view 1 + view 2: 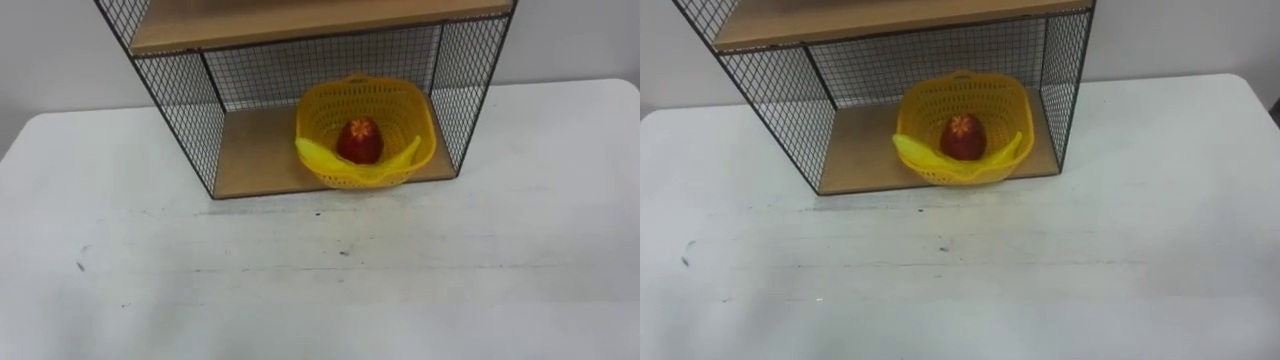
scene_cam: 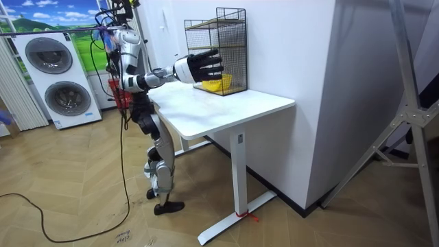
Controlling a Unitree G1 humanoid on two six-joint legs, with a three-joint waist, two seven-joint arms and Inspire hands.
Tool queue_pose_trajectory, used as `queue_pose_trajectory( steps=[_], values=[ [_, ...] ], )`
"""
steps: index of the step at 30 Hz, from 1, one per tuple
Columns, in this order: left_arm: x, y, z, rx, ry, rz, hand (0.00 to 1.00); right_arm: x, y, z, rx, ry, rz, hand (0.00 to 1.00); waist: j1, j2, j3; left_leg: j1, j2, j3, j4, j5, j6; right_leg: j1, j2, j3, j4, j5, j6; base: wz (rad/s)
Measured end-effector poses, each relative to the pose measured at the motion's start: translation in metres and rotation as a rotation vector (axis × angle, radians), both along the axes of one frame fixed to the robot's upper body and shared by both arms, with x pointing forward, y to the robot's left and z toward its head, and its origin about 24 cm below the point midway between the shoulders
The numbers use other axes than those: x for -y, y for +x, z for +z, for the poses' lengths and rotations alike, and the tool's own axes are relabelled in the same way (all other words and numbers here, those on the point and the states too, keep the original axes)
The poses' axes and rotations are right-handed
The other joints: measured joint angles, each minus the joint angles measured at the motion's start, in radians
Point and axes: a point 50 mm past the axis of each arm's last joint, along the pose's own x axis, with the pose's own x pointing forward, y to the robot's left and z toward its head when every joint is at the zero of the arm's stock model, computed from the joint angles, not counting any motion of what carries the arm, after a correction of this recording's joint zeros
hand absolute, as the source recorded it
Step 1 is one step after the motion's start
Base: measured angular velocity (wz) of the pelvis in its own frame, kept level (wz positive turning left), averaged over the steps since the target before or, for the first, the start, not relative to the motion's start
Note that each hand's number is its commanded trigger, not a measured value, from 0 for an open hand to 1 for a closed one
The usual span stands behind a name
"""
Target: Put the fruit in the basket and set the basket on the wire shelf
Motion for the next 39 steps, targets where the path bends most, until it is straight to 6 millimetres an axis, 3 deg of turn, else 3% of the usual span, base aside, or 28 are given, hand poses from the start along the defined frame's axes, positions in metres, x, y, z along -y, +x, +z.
queue_pose_trajectory(
  steps=[4,8,12,16,19,21,23,26,29,35,39],
  values=[
    [-0.017,-0.057,-0.054,-0.058,-0.333,0.341,0.0,0.019,-0.04,-0.013,0.02,0.104,-0.205,0.0,0.011,0.004,-0.0036,-0.002,-0.009,-0.003,-0.003,0.0,0.001,-0.006,-0.012,-0.007,0.014,-0.012,0.005,0.07],
    [-0.014,-0.094,-0.088,-0.102,-0.553,0.592,0.0,0.031,-0.068,-0.037,0.05,0.236,-0.35,0.0,0.018,0.005,-0.0029,-0.011,-0.012,-0.007,0.004,0.0,0.001,-0.015,-0.014,-0.004,0.013,-0.013,0.007,0.05],
    [0.001,-0.124,-0.126,-0.16,-0.783,0.799,0.0,0.037,-0.104,-0.095,0.062,0.516,-0.521,0.0,0.015,0.004,-0.002,-0.011,-0.015,-0.018,0.007,-0.002,0.003,-0.013,-0.016,-0.004,0.018,-0.021,0.01,0.12],
    [0.028,-0.149,-0.156,-0.236,-0.951,0.998,0.0,0.019,-0.15,-0.151,0.059,0.758,-0.732,0.0,0.004,-0.001,-0.0011,-0.006,-0.017,-0.025,0.009,-0.007,0.005,-0.003,-0.018,-0.005,0.03,-0.027,0.01,0.07],
    [0.04,-0.156,-0.165,-0.353,-0.998,1.059,0.0,0.0,-0.164,-0.178,0.002,0.838,-0.811,0.0,-0.026,-0.019,-0.0011,-0.002,-0.015,-0.036,0.017,-0.012,0.0,0.006,-0.018,-0.015,0.033,-0.034,0.009,0.09],
    [0.04,-0.15,-0.166,-0.429,-0.968,1.052,0.0,-0.014,-0.169,-0.193,-0.048,0.884,-0.834,0.0,-0.038,-0.034,0.004,-0.002,-0.01,-0.037,0.024,-0.014,-0.003,0.01,-0.012,-0.015,0.032,-0.033,0.004,-0.03],
    [0.043,-0.143,-0.171,-0.503,-0.954,1.023,0.0,-0.027,-0.17,-0.206,-0.099,0.929,-0.837,0.0,-0.04,-0.051,0.0038,-0.002,-0.002,-0.026,0.029,-0.018,-0.008,0.009,-0.002,-0.003,0.028,-0.027,-0.002,-0.2],
    [0.061,-0.136,-0.188,-0.636,-0.986,0.952,0.0,-0.044,-0.171,-0.221,-0.186,0.988,-0.825,0.0,-0.05,-0.051,0.0033,-0.003,0.017,-0.007,0.046,-0.033,-0.011,0.02,0.024,0.021,-0.009,-0.001,-0.007,-0.26],
    [0.081,-0.121,-0.207,-0.904,-0.967,0.761,0.0,-0.067,-0.168,-0.239,-0.314,1.065,-0.798,0.0,-0.069,-0.053,0.0027,0.0,0.02,0.005,0.043,-0.034,-0.011,0.029,0.03,0.033,-0.022,0.013,-0.007,-0.16],
    [0.095,-0.089,-0.226,-1.365,-0.716,0.14,0.0,-0.102,-0.157,-0.266,-0.538,1.219,-0.542,0.0,-0.103,-0.057,0.002,0.044,0.015,0.017,0.018,-0.033,-0.006,0.055,0.029,0.051,-0.024,0.013,-0.002,-0.1],
    [0.119,-0.062,-0.243,-1.632,-0.54,-0.349,0.0,-0.111,-0.125,-0.278,-0.918,1.168,-0.121,0.0,-0.103,-0.063,0.0036,0.088,0.013,0.037,-0.008,-0.031,-0.003,0.068,0.032,0.077,-0.025,0.012,0.0,-0.19]
  ],
)
